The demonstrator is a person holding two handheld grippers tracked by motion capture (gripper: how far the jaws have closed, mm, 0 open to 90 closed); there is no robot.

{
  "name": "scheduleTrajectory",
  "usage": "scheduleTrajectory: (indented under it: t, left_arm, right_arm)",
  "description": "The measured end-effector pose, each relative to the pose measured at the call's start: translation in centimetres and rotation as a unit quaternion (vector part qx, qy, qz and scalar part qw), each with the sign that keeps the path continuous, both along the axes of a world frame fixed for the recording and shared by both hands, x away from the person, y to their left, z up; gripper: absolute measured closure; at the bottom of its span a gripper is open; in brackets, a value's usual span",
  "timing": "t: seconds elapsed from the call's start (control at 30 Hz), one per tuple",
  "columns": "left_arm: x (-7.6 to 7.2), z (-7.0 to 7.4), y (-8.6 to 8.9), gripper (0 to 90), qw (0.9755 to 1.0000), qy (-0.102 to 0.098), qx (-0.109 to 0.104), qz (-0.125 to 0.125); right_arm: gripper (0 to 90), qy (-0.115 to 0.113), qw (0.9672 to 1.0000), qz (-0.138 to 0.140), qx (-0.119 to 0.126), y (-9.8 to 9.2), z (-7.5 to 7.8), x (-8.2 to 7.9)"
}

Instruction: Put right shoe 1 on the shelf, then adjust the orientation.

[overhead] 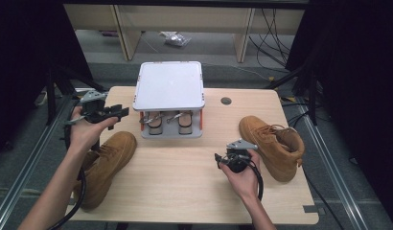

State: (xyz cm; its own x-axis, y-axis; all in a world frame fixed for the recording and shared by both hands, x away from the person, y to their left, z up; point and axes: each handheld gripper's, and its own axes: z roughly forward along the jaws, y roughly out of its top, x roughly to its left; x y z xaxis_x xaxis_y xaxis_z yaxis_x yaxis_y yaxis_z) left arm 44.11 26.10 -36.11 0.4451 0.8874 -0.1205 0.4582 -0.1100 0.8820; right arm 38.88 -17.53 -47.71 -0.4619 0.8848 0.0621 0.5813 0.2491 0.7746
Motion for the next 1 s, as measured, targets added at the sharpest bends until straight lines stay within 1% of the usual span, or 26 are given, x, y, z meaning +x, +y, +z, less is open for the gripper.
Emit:
scheduleTrajectory:
  t: [0.03, 0.1, 0.13, 0.2, 0.23, 0.27, 0.3, 0.33, 0.37, 0.43, 0.5, 0.53, 0.57, 0.63, 0.7, 0.73, 0.77, 0.83, 0.87, 0.9, 1.0]
  left_arm:
    - [-0.3, 0.0, 0.2, 62.4, 1.0, -0.001, -0.002, 0.0]
    - [-1.0, 0.1, 0.9, 62.8, 1.0, -0.004, -0.005, 0.003]
    - [-1.4, 0.1, 1.2, 63.1, 0.9999, -0.007, -0.008, 0.008]
    - [-1.9, 0.1, 1.6, 63.3, 0.9999, -0.008, -0.009, 0.012]
    - [-2.1, 0.0, 1.7, 63.4, 0.9998, -0.008, -0.009, 0.014]
    - [-2.4, -0.1, 1.8, 63.3, 0.9998, -0.006, -0.01, 0.014]
    - [-2.6, -0.2, 1.8, 63.3, 0.9999, -0.005, -0.008, 0.014]
    - [-2.8, -0.4, 1.9, 63.3, 0.9999, 0.001, -0.003, 0.014]
    - [-3.0, -0.6, 2.0, 63.3, 0.9999, 0.004, 0.0, 0.013]
    - [-3.3, -0.8, 2.1, 63.5, 0.9999, 0.009, 0.003, 0.014]
    - [-3.5, -0.9, 2.4, 63.8, 0.9998, 0.012, 0.006, 0.016]
    - [-3.6, -0.9, 2.4, 63.7, 0.9997, 0.013, 0.006, 0.018]
    - [-3.8, -0.9, 2.5, 63.6, 0.9997, 0.015, 0.007, 0.017]
    - [-4.0, -1.0, 2.6, 63.6, 0.9997, 0.014, 0.01, 0.016]
    - [-4.4, -1.0, 2.9, 63.2, 0.9997, 0.016, 0.01, 0.015]
    - [-4.6, -1.1, 3.1, 63.2, 0.9996, 0.017, 0.013, 0.017]
    - [-4.8, -1.1, 3.3, 63.1, 0.9996, 0.018, 0.014, 0.018]
    - [-5.2, -1.2, 3.5, 63.1, 0.9995, 0.019, 0.017, 0.021]
    - [-5.4, -1.2, 3.7, 63.1, 0.9994, 0.019, 0.02, 0.022]
    - [-5.5, -1.3, 3.8, 63.1, 0.9994, 0.02, 0.02, 0.022]
    - [-5.9, -1.5, 4.2, 63.0, 0.9992, 0.022, 0.021, 0.026]
  right_arm:
    - [45.9, 0.005, 1.0, -0.007, -0.004, -0.2, 0.2, -0.2]
    - [45.8, -0.001, 0.9999, -0.01, -0.008, -0.4, 0.3, -0.4]
    - [45.9, 0.003, 0.9999, -0.008, -0.009, -0.5, 0.4, -0.5]
    - [45.7, 0.003, 0.9999, -0.008, -0.006, -0.5, 0.5, -0.6]
    - [45.7, -0.005, 0.9999, -0.004, -0.014, -0.5, 0.5, -0.6]
    - [45.6, 0.0, 0.9999, -0.008, -0.01, -0.4, 0.6, -0.7]
    - [45.4, 0.005, 1.0, -0.003, -0.004, -0.3, 0.5, -0.7]
    - [45.2, -0.001, 1.0, 0.001, -0.009, -0.4, 0.4, -0.6]
    - [45.1, 0.006, 1.0, 0.001, 0.002, -0.2, 0.4, -0.6]
    - [44.8, 0.007, 1.0, 0.003, 0.004, -0.2, 0.4, -0.6]
    - [44.4, 0.011, 0.9999, 0.003, 0.001, -0.2, 0.4, -0.6]
    - [44.3, 0.01, 0.9999, 0.004, -0.006, -0.2, 0.3, -0.6]
    - [44.3, 0.011, 0.9999, 0.006, -0.001, -0.2, 0.2, -0.6]
    - [44.0, 0.018, 0.9998, 0.003, -0.007, -0.1, 0.2, -0.7]
    - [43.8, 0.014, 0.9999, 0.004, -0.003, 0.0, 0.2, -0.6]
    - [43.6, 0.011, 0.9999, 0.008, -0.007, 0.0, 0.1, -0.6]
    - [43.6, 0.016, 0.9998, 0.003, -0.009, 0.0, 0.4, -0.8]
    - [43.6, 0.011, 0.9999, -0.002, -0.011, 0.1, 0.6, -0.9]
    - [43.6, 0.014, 0.9999, 0.002, 0.0, 0.1, 0.5, -0.9]
    - [43.6, 0.01, 0.9999, 0.0, -0.004, 0.1, 0.6, -1.0]
    - [43.6, 0.008, 0.9999, 0.01, -0.002, 0.2, 0.6, -1.0]
